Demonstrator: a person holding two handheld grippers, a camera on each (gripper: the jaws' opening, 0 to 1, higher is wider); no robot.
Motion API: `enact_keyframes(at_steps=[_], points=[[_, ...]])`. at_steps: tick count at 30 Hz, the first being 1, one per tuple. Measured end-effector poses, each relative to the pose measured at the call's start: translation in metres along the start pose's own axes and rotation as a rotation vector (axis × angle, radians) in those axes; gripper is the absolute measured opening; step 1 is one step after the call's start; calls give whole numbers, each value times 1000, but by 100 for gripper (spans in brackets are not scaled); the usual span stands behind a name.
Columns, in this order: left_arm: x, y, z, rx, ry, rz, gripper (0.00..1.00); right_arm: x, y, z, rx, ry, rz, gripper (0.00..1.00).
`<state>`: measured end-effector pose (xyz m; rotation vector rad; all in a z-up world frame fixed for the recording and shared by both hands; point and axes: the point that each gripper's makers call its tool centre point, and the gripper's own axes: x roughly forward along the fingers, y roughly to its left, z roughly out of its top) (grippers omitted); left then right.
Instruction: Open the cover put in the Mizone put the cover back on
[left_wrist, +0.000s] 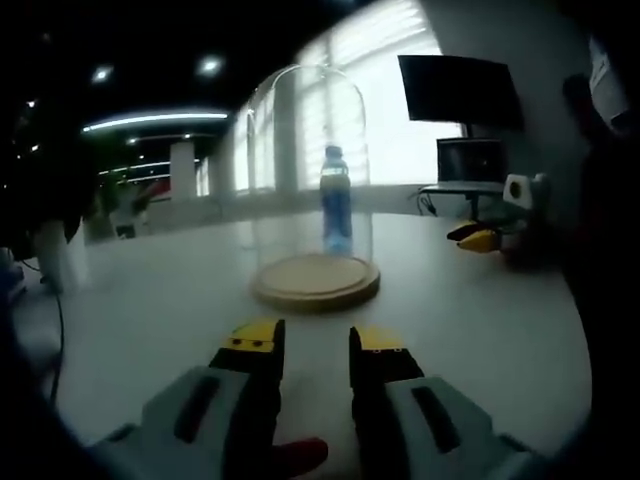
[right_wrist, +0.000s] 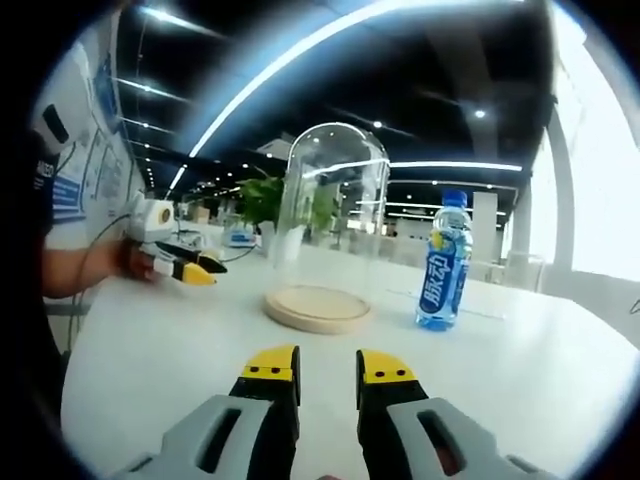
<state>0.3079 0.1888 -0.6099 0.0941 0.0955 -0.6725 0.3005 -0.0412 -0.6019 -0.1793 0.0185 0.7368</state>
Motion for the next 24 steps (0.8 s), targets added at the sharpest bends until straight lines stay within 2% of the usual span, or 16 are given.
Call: enact_keyframes(at_steps=[24], points=[[-1,4,1,-21,-4,9,21,0,3,1,-8,-4,11,16]])
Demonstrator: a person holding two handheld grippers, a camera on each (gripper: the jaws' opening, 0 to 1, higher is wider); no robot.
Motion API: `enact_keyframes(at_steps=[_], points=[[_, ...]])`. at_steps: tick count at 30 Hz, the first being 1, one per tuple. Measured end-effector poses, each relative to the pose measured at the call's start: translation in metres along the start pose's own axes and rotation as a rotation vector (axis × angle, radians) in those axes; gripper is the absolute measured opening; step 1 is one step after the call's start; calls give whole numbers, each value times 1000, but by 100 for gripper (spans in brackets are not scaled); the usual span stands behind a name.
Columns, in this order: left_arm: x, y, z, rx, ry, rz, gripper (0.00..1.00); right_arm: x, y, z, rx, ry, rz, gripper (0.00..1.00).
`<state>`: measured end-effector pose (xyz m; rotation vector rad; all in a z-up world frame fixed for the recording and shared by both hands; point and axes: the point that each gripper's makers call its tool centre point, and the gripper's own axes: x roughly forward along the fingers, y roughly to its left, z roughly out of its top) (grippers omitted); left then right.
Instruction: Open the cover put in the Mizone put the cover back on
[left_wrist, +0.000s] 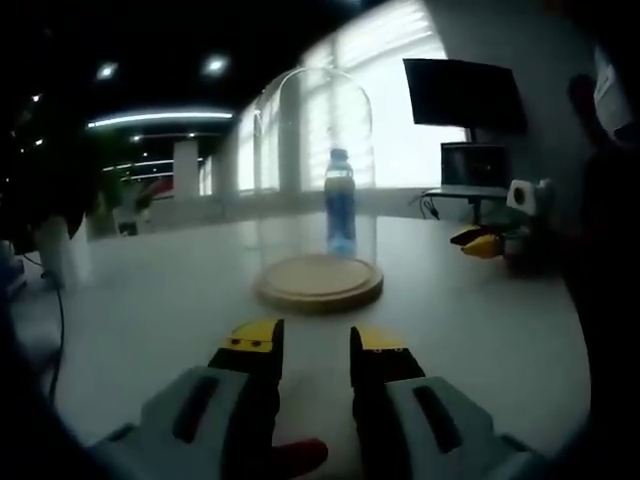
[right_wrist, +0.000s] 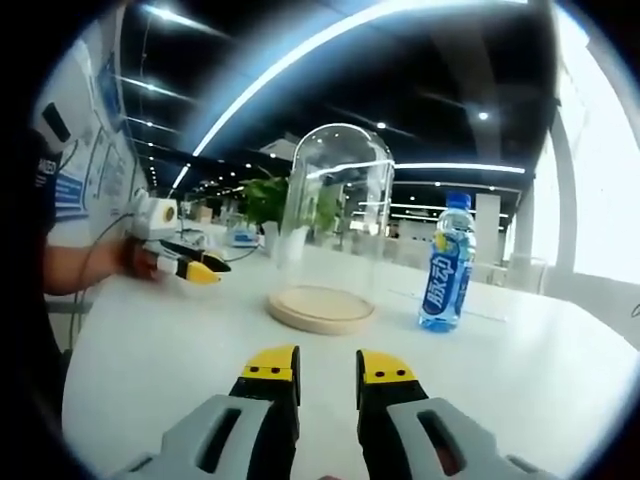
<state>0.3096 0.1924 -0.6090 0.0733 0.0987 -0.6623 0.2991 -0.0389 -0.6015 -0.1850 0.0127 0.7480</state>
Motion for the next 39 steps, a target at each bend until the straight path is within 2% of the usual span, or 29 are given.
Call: enact_keyframes(at_steps=[9,16,20,22,25,28,31,34,39], points=[[-1,-2,4,-20,-23,-16,24,0,3,1,5,-7,14,18],[-2,1,5,-32,-28,-4,25,0,0,2,29,-14,9,19],[1,2,8,-46,-28,-10,27,-3,-5,10,92,-51,7,23],[1,3,8,-52,-28,-9,27,-4,-9,20,63,-90,-25,22],[2,1,9,-39,-22,-25,35,-2,-3,22,71,-90,6,22],[5,3,11,-45,-15,-21,35,2,1,22,60,-83,25,23],[4,8,21,-54,-30,-20,36,6,4,26,80,-73,54,25],[5,10,31,-71,-51,-29,36,9,1,33,74,-82,54,26],[9,12,42,-54,-70,-44,36,17,-7,42,86,-91,56,29]])
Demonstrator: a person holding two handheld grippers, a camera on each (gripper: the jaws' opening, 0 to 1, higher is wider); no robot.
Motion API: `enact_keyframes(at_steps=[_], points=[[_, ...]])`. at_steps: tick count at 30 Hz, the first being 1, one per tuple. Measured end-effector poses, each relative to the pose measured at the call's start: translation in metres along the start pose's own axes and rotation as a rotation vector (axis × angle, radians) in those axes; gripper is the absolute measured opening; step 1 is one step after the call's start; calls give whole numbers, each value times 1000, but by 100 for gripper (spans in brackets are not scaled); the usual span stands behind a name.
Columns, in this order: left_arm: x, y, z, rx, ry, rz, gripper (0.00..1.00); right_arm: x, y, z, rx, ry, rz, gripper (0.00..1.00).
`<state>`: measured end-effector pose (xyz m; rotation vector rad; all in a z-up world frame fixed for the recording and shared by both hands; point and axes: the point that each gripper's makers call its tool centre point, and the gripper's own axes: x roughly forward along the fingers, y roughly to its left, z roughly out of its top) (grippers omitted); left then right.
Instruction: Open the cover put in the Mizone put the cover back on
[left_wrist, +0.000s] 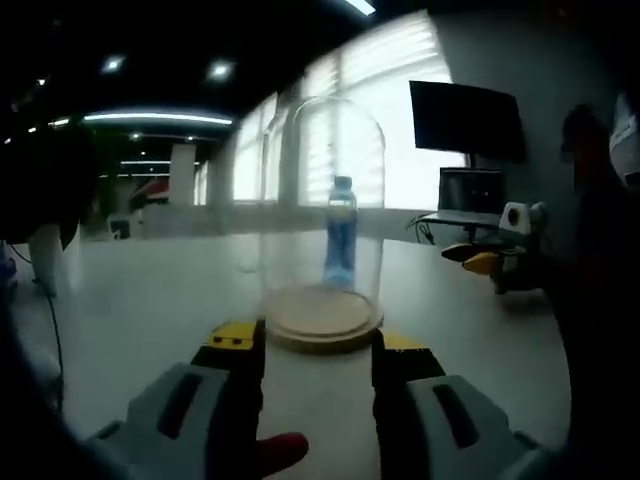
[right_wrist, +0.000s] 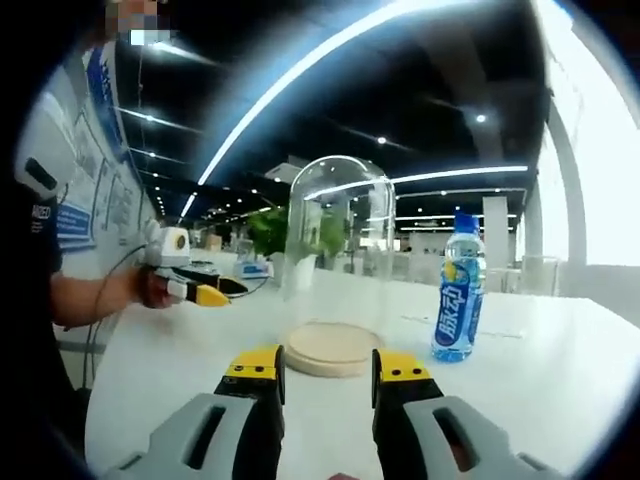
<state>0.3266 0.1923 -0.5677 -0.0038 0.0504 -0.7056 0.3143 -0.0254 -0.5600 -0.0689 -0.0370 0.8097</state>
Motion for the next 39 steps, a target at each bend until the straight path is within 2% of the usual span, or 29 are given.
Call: enact_keyframes(at_steps=[6,9,18,27,30,39], points=[[11,10,9,12,-17,-5,43,17,-8,6,-44,6,19,35],[17,13,13,-3,-24,-30,44,27,-9,8,-3,11,44,37],[34,17,24,-11,-42,-75,47,46,-17,12,39,12,61,44],[52,20,29,15,-21,-122,51,68,-17,18,59,22,124,48],[59,22,33,6,-20,-149,53,77,-19,18,43,28,141,51],[75,21,41,-33,4,-248,57,101,-25,17,72,47,181,54]])
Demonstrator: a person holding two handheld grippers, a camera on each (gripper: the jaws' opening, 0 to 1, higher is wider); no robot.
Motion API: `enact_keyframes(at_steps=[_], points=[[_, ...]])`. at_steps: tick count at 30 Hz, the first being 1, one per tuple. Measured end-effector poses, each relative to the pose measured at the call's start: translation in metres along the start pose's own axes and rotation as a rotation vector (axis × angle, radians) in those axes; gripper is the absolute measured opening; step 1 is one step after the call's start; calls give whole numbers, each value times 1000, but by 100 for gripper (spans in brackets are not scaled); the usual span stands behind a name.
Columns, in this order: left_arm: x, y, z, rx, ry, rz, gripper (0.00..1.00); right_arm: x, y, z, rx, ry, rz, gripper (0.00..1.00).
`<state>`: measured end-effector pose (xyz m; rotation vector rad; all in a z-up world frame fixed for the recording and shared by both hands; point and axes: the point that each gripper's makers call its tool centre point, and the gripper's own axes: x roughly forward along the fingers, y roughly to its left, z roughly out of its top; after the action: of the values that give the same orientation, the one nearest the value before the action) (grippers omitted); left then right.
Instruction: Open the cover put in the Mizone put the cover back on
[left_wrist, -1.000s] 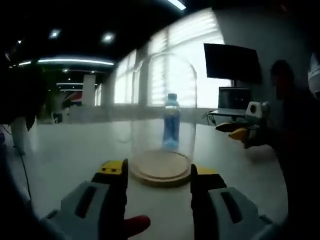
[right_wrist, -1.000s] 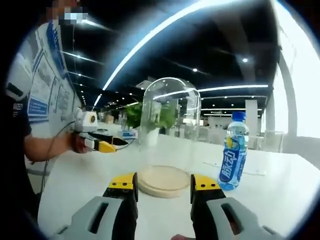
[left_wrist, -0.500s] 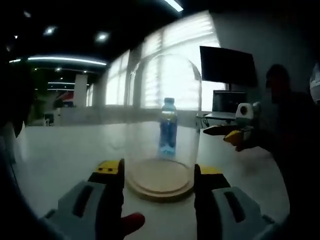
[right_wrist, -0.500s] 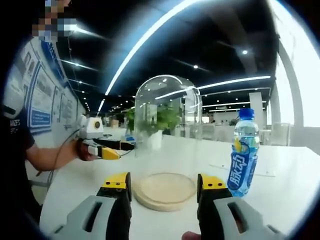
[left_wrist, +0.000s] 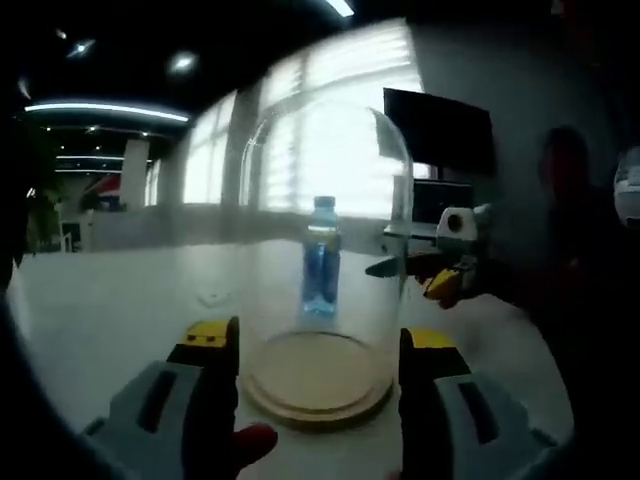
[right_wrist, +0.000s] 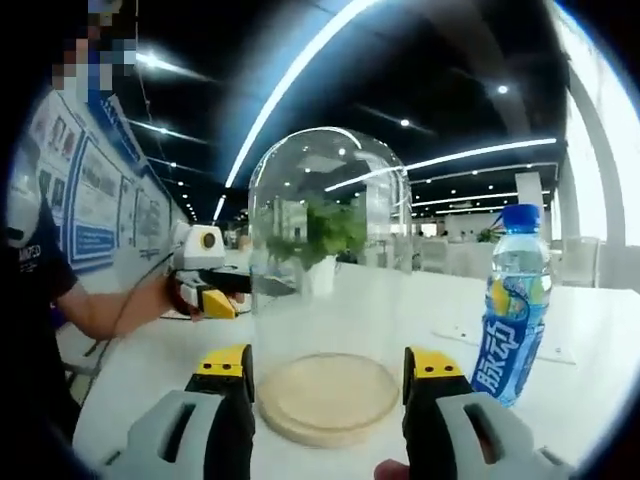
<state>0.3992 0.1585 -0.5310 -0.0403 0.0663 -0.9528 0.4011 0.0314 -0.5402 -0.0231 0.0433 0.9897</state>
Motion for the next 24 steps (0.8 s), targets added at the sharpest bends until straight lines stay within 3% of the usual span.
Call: enact_keyframes(at_steps=[6,9,24], points=[[9,-3,8,-8,-3,-75,61,15,-5,5,1,12,41,55],[11,-6,19,-60,-38,-124,62,18,-4,12,-26,9,74,56],[26,0,19,-16,-1,-181,69,28,-9,16,0,2,154,62]])
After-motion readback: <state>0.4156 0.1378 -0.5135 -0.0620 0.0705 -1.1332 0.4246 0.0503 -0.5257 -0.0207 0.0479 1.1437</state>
